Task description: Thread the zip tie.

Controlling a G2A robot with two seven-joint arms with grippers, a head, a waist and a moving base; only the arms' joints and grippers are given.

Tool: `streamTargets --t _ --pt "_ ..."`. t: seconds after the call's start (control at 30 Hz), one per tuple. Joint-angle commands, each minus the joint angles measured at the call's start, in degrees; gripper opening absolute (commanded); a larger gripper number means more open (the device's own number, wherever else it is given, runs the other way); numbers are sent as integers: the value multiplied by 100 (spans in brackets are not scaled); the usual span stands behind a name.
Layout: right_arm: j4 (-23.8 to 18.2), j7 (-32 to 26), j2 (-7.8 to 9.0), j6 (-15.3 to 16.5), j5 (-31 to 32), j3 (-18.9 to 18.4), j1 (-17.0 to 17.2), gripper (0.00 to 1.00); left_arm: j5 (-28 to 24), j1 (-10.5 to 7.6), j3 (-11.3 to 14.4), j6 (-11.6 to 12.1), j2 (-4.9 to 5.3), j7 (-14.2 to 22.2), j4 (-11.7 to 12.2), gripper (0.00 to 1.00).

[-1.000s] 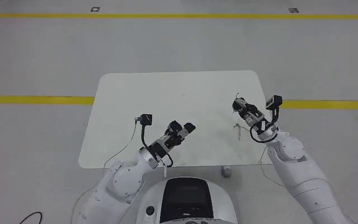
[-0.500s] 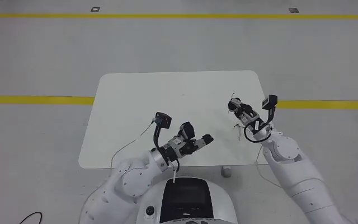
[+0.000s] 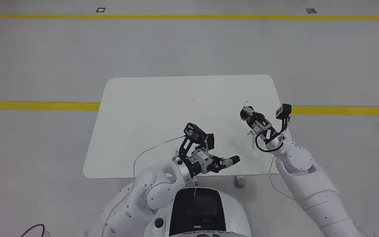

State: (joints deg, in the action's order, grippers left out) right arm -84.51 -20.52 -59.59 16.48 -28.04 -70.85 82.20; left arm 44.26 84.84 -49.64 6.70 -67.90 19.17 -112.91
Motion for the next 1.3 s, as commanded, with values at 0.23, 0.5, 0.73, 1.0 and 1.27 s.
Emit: streamTargets --t 0.23,0.5,0.73,1.0,1.27 --pt "-165 231 -10 94 154 -119 138 0 267 -43 254 -76 -38 -187 156 100" --pt "-82 419 -62 301 20 -277 438 0 651 -965 959 -425 -325 -489 767 100" --pt "-85 341 -103 301 110 -420 492 0 830 -1299 1252 -856 -502 -879 1147 100" --pt "-100 371 -106 298 113 -430 492 0 868 -1305 1250 -849 -500 -894 1149 100" --pt "-317 138 -182 301 -82 -544 579 0 1536 -1154 1156 -692 -459 -1711 1418 100"
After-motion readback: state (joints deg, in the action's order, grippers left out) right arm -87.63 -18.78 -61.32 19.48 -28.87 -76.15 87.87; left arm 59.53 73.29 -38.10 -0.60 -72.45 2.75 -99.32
